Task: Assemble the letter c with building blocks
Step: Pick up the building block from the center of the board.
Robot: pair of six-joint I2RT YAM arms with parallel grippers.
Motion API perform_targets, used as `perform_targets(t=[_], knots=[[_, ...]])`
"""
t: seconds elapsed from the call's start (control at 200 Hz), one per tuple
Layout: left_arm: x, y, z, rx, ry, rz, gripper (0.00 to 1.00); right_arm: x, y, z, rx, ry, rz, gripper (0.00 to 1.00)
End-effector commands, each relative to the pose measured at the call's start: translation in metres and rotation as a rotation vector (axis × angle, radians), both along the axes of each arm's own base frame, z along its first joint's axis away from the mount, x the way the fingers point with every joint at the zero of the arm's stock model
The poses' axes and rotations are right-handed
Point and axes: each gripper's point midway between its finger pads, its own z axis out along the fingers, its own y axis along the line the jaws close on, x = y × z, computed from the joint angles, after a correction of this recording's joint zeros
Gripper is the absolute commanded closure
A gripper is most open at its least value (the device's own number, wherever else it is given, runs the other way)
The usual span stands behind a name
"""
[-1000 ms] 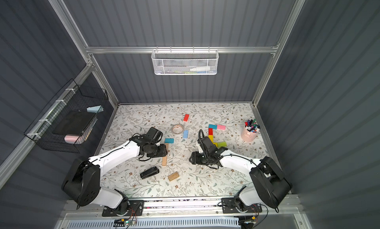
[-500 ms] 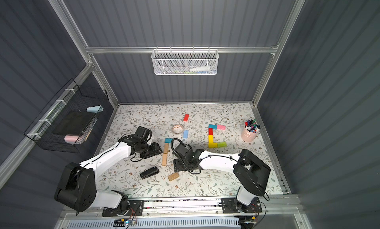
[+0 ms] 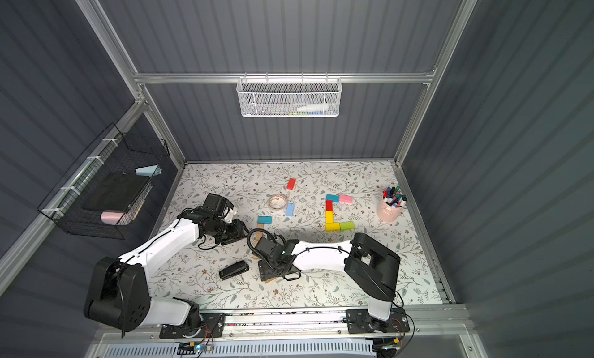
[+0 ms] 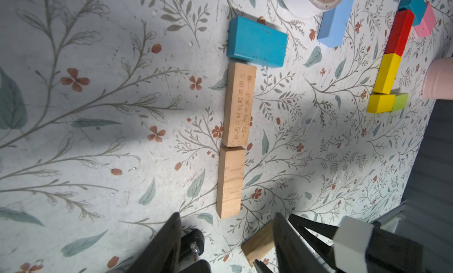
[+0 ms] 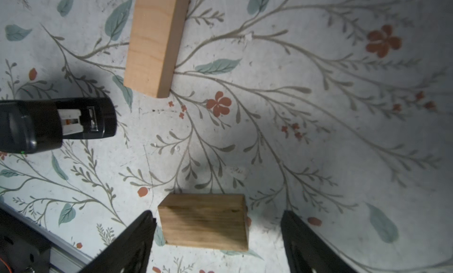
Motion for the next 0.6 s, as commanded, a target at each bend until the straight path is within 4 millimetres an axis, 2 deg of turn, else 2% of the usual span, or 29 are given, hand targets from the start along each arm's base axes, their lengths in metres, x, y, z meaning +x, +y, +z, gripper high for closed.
perform_targets(t=[0.0,0.33,0.595], knots=[[-0.002,0.002,0.015,-0.013,-0.024,-0.032,0.41,-0.007,-0.001,-0.002,-0.047,0.006,-0.015,0.16],[-0.004,0.001,0.017,-0.044,-0.035,-0.053,0.41,-0.013,-0.001,-0.013,-0.148,0.001,-0.018,0.15],[-0.005,0.000,0.021,-0.052,-0.058,-0.068,0.41,-0.017,-0.001,-0.020,-0.198,0.004,-0.028,0.28]])
